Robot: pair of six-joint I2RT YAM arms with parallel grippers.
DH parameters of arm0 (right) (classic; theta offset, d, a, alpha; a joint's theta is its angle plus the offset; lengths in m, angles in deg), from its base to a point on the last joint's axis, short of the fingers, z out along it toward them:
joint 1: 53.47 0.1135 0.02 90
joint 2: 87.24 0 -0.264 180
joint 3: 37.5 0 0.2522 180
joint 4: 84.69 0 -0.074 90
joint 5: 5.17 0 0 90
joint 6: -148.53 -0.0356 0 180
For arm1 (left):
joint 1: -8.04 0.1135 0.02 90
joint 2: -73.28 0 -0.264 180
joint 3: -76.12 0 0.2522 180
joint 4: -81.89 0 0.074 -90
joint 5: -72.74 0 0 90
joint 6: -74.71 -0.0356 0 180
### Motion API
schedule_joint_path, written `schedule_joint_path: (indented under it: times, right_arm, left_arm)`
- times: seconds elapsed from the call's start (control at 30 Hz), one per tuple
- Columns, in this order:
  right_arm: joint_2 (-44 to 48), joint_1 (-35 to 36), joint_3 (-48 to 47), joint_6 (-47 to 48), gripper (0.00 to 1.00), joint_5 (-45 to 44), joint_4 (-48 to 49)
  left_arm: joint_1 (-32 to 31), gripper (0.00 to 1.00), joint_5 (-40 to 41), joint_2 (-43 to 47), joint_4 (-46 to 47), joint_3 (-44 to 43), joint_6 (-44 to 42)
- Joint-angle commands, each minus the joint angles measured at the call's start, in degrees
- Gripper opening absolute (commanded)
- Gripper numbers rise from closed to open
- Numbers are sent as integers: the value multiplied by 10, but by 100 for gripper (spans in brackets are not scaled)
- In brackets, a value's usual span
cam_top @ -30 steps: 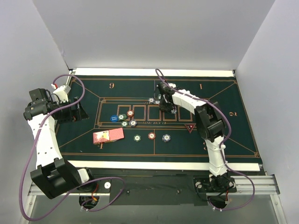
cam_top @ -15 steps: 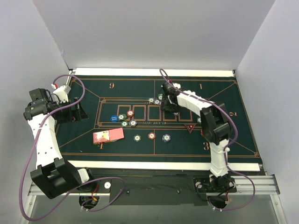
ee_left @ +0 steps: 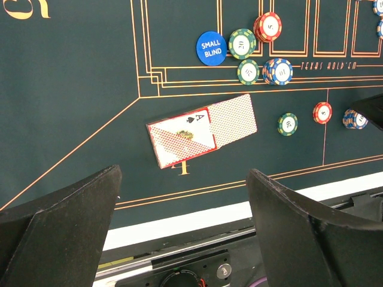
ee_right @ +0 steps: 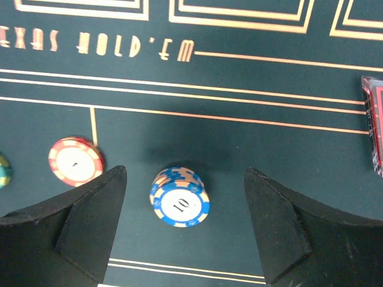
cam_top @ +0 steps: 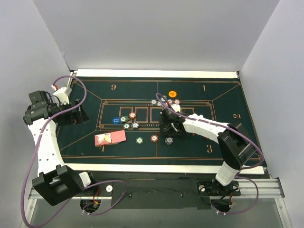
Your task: Distribute texas hold em gaming equipment
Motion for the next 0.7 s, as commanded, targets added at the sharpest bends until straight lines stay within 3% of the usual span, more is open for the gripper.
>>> schedule_joint_path:
  times: [0.0, 0.3, 0.67]
  right_arm:
    - [-12, 9, 16, -11, 73, -25, 4]
    - [-46, 48, -10, -9, 66, -35, -20]
    - [-12, 43, 65, -54, 49, -106, -50]
  left_arm:
    - [4, 97, -15, 15, -3, -5, -8]
    - [4, 97, -15, 8, -12, -27, -7]
    - [5, 97, -15, 11, -15, -28, -12]
